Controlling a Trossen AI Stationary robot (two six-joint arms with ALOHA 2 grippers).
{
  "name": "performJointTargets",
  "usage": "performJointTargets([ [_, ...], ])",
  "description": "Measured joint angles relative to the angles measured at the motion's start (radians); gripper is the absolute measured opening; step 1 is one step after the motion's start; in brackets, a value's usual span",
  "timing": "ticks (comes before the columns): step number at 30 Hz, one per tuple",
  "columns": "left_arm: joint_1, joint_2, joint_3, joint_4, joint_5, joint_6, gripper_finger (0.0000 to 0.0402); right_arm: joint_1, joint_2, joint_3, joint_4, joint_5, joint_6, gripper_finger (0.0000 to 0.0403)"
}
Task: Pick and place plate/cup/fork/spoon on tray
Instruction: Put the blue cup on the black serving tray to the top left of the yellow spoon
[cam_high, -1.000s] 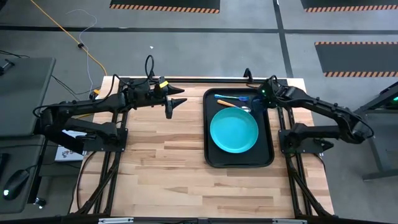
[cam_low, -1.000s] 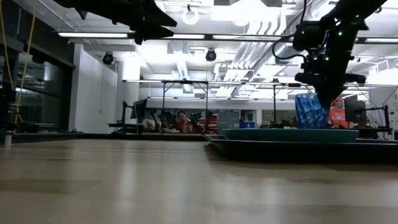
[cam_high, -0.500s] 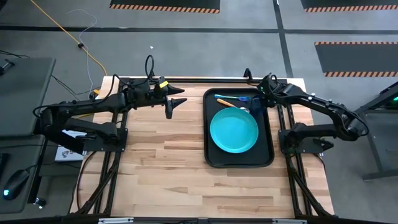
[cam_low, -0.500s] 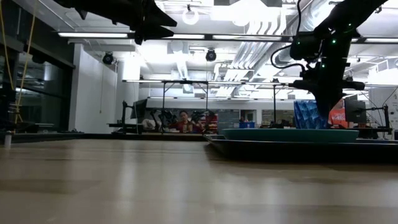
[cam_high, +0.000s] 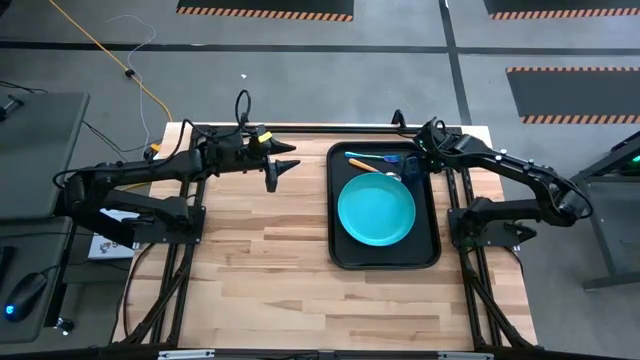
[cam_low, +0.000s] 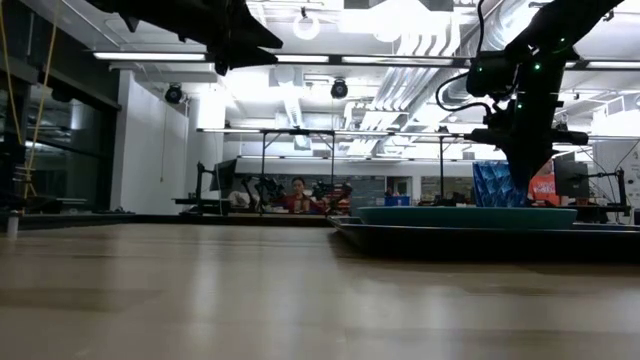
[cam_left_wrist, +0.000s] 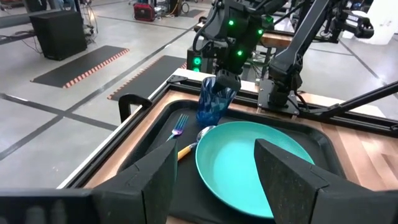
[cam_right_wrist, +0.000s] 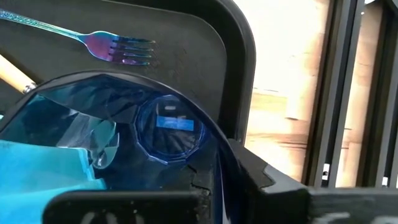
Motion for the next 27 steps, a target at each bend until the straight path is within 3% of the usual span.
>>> performJointTargets([
  [6, 0.000, 0.000, 0.000, -0.003, 0.000, 0.000, 0.0202, 0.000, 0.000, 0.000, 0.000, -0.001, 0.004, 0.0043],
  [19, 0.000, 0.000, 0.000, -0.002, 0.000, 0.000, 0.0202, 0.000, -0.002, 0.070, -0.026, -0.001, 0.008, 0.0157],
  [27, 0.000, 0.000, 0.000, -0.004, 0.000, 0.000, 0.0202, 0.000, -0.002, 0.131, -0.081, -0.001, 0.008, 0.0191],
])
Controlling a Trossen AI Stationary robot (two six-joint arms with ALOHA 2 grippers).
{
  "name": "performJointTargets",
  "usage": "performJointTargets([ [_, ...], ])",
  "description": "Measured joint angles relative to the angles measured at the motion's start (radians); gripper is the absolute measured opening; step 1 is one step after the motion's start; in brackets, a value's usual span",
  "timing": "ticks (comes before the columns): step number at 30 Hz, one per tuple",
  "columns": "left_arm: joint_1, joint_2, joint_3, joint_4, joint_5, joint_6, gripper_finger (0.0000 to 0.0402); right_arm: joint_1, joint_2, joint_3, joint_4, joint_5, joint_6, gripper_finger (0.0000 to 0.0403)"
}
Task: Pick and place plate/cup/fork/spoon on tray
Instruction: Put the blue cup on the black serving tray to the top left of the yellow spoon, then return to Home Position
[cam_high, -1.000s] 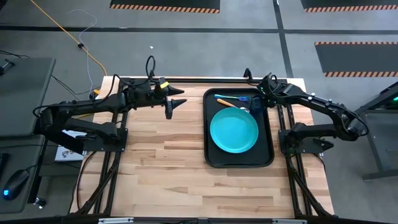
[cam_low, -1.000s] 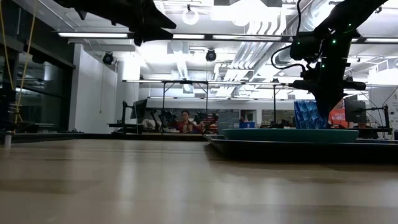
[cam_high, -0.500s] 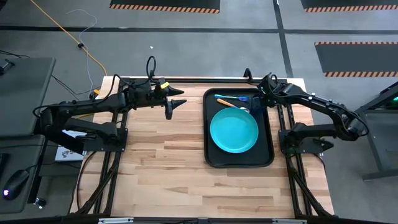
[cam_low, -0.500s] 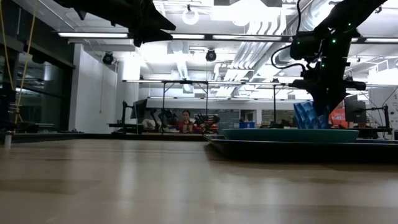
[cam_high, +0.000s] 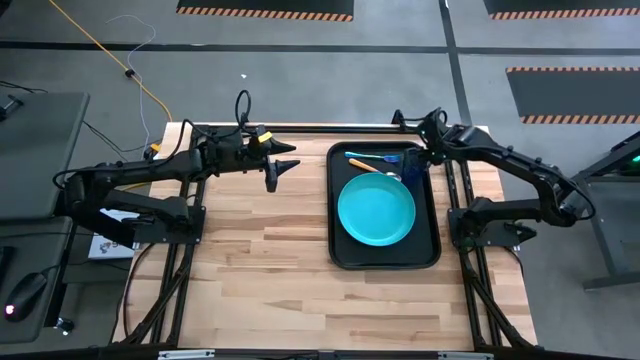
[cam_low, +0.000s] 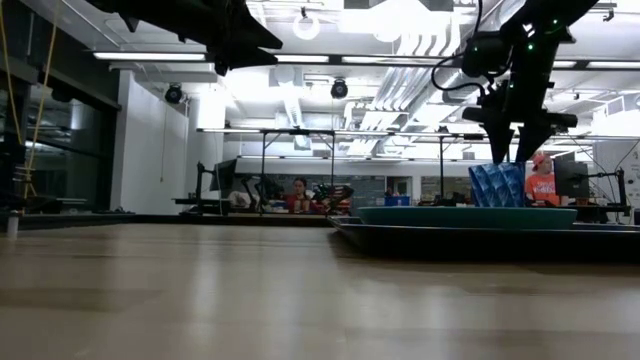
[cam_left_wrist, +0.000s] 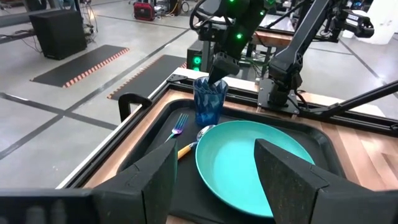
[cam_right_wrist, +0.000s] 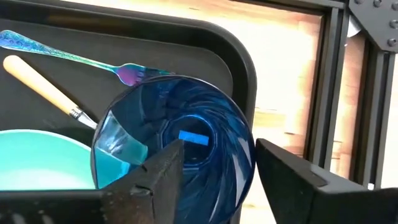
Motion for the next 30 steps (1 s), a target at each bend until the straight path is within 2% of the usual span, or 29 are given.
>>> performJointTargets([
  [11, 0.000, 0.000, 0.000, 0.000, 0.000, 0.018, 0.0202, 0.000, -0.017, 0.079, -0.063, 0.004, -0.069, 0.0193],
  [21, 0.000, 0.000, 0.000, -0.001, 0.000, 0.017, 0.0202, 0.003, -0.123, 0.082, -0.067, -0.001, -0.038, 0.0193],
  [30, 0.000, 0.000, 0.000, -0.002, 0.000, 0.016, 0.0202, 0.003, -0.142, 0.082, -0.063, -0.021, -0.026, 0.0193],
])
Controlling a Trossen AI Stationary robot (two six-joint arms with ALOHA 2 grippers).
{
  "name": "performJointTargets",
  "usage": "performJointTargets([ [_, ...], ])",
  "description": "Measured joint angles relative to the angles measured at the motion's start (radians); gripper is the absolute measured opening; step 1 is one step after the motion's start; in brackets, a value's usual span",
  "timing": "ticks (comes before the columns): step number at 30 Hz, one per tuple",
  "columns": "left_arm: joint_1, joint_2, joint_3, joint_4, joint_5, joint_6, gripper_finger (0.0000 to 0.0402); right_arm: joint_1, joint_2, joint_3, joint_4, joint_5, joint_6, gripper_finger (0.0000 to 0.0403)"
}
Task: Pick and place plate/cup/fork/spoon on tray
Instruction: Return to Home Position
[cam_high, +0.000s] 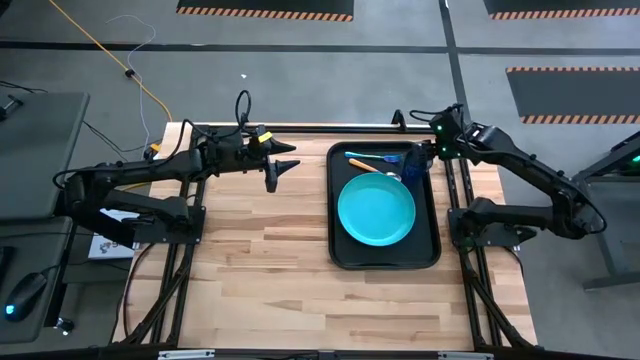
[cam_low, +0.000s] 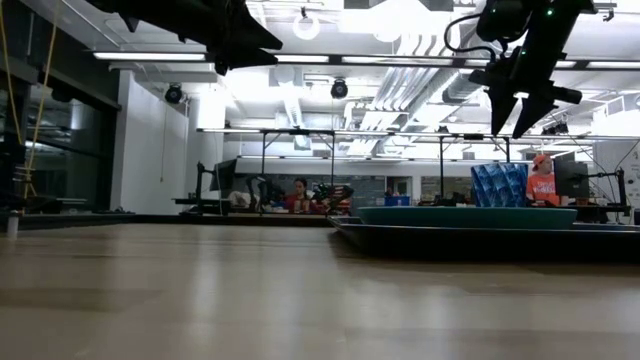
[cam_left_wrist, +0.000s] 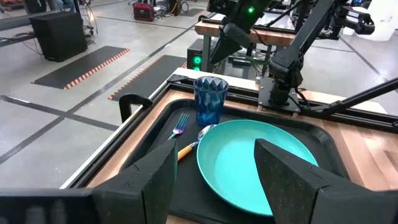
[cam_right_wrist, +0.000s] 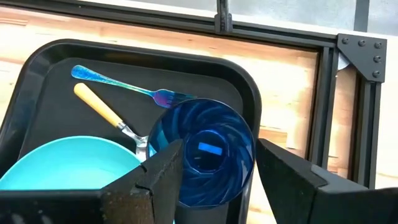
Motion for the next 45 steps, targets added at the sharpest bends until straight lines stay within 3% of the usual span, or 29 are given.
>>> performJointTargets([
  [9, 0.000, 0.000, 0.000, 0.000, 0.000, 0.000, 0.0202, 0.000, 0.000, -0.001, 0.028, -0.007, -0.029, 0.0193],
  [15, 0.000, 0.000, 0.000, -0.001, 0.000, -0.001, 0.0202, 0.029, -0.002, -0.001, 0.126, -0.071, -0.099, 0.0193],
  [23, 0.000, 0.000, 0.000, -0.001, 0.000, -0.018, 0.0202, 0.210, -0.002, -0.001, 0.335, -0.299, -0.250, 0.0193],
  [27, 0.000, 0.000, 0.000, -0.001, 0.011, -0.009, 0.0202, 0.340, -0.002, -0.002, 0.415, -0.357, -0.316, 0.0193],
  [31, 0.000, 0.000, 0.000, -0.025, 0.107, 0.077, 0.0202, 0.444, -0.002, -0.002, 0.443, -0.351, -0.361, 0.0193],
  [37, 0.000, -0.003, 0.003, -0.033, 0.242, 0.087, 0.0202, 0.532, -0.002, -0.002, 0.446, -0.275, -0.383, 0.0193],
  [45, 0.000, -0.014, 0.006, -0.006, 0.251, 0.087, 0.0202, 0.545, -0.002, -0.002, 0.444, -0.267, -0.397, 0.0193],
])
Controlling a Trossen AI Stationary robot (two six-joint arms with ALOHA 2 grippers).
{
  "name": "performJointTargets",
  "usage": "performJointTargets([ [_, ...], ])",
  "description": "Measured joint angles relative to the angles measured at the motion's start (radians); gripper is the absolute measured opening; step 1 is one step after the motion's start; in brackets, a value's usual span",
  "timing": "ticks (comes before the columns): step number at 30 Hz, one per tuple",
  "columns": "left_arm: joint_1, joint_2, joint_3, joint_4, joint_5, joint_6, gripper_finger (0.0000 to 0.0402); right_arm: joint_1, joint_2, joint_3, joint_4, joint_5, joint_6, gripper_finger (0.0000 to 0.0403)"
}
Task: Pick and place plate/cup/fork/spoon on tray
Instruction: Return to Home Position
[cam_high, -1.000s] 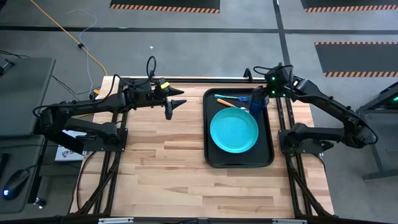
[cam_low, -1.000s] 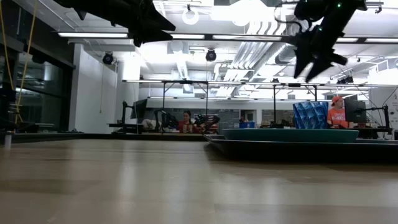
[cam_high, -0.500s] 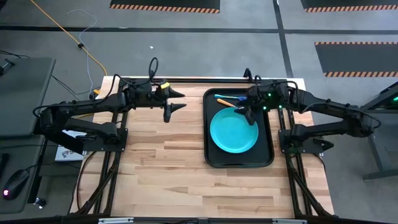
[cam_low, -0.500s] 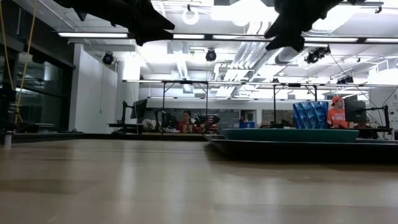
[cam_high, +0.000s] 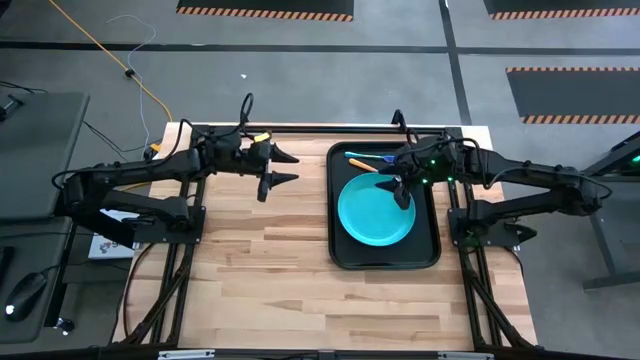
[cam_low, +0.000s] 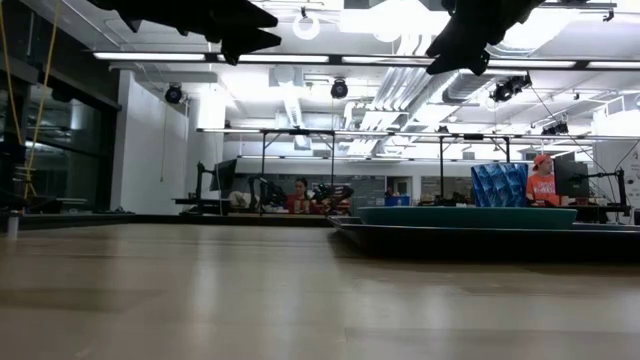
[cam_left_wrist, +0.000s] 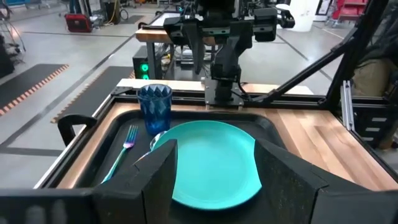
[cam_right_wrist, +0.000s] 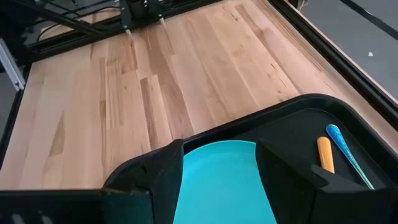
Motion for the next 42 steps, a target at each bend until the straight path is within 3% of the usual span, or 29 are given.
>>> performJointTargets([
  [8, 0.000, -0.012, 0.000, 0.001, -0.069, -0.024, 0.0202, 0.000, 0.000, 0.000, -0.024, 0.000, 0.003, 0.0193],
  [12, -0.023, -0.026, 0.000, -0.010, -0.075, 0.001, 0.0182, 0.000, 0.001, 0.000, -0.057, -0.012, 0.004, 0.0190],
  [16, -0.054, -0.057, -0.014, -0.033, -0.101, 0.053, 0.0118, 0.001, 0.001, 0.000, -0.107, -0.021, 0.006, 0.0156],
  [21, -0.058, -0.141, -0.144, 0.022, -0.107, 0.062, 0.0012, 0.020, 0.000, 0.000, -0.179, -0.021, 0.015, 0.0058],
  [24, -0.044, -0.209, -0.255, 0.120, -0.108, 0.050, 0.0014, 0.040, -0.001, 0.000, -0.194, -0.022, 0.037, 0.0010],
  [30, -0.020, -0.334, -0.393, 0.215, -0.107, 0.005, 0.0003, 0.112, -0.043, 0.000, -0.193, -0.012, 0.064, 0.0011],
  [39, -0.020, -0.436, -0.517, 0.277, -0.084, -0.027, 0.0000, 0.305, -0.205, -0.002, -0.191, 0.198, 0.144, 0.0002],
  [42, -0.020, -0.451, -0.554, 0.325, -0.084, -0.045, 0.0000, 0.382, -0.277, -0.080, -0.093, 0.258, 0.154, 0.0001],
])
